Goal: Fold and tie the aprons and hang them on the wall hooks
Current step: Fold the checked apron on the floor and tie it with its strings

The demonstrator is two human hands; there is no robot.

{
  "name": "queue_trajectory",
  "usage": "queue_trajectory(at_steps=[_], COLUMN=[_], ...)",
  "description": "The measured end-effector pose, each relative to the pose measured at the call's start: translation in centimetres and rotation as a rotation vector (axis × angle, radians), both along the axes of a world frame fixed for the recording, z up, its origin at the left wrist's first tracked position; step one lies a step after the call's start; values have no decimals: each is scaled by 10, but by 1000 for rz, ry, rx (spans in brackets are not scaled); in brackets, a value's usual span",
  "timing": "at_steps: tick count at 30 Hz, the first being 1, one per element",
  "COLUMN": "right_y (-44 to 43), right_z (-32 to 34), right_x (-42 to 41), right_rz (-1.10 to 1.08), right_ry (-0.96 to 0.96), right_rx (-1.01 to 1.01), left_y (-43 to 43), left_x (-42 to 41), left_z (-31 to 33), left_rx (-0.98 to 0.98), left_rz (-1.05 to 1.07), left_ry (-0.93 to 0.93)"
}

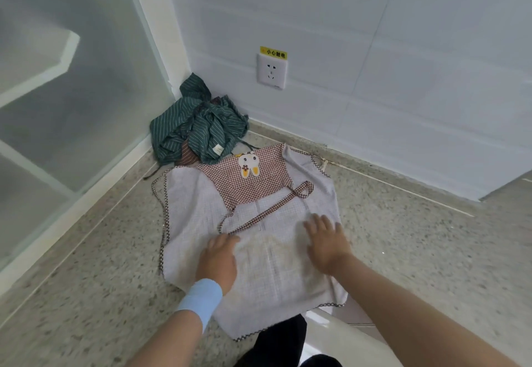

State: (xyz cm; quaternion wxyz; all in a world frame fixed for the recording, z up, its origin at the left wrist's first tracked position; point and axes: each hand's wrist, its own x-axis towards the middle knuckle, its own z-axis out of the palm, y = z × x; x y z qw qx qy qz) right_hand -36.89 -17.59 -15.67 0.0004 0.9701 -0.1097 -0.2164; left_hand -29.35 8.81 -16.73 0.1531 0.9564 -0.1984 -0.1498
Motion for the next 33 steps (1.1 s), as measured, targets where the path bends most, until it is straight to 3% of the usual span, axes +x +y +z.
queue_trajectory(at_steps=[2,4,6,8,12,16,19,22,26,28,31,33], right_y=[31,64,93,117,142,150,151,150,148,144,135,133], right_z=[3,0,-6,-12,-19,-15,-11,-8,-9,-7,2,16], right_x=[7,13,19,23,20,19,21,23,21,21,29,40], right_rz=[131,263,368,438,495,466,462,464,466,476,377,124], right_ry=[-83,-99,-78,-31,113,138,139,128,146,143,30,-45], right_rx=[86,192,251,274,224,190,184,208,231,249,385,617], left_y=[11,28,46,64,78,78,81,90,112,117,107,87], left_x=[2,5,8,9,13,15,14,11,5,8,17,21], left_z=[2,1,-1,-7,-10,8,15,21,27,35,54,70], left_rx=[-39,-67,-65,-77,-240,-724,-897,-751,-159,-36,-266,-458], left_rz=[343,706,990,1092,1013,965,952,829,507,422,474,475], left_ry=[-89,-30,186,403,567,546,677,783,900,869,666,615])
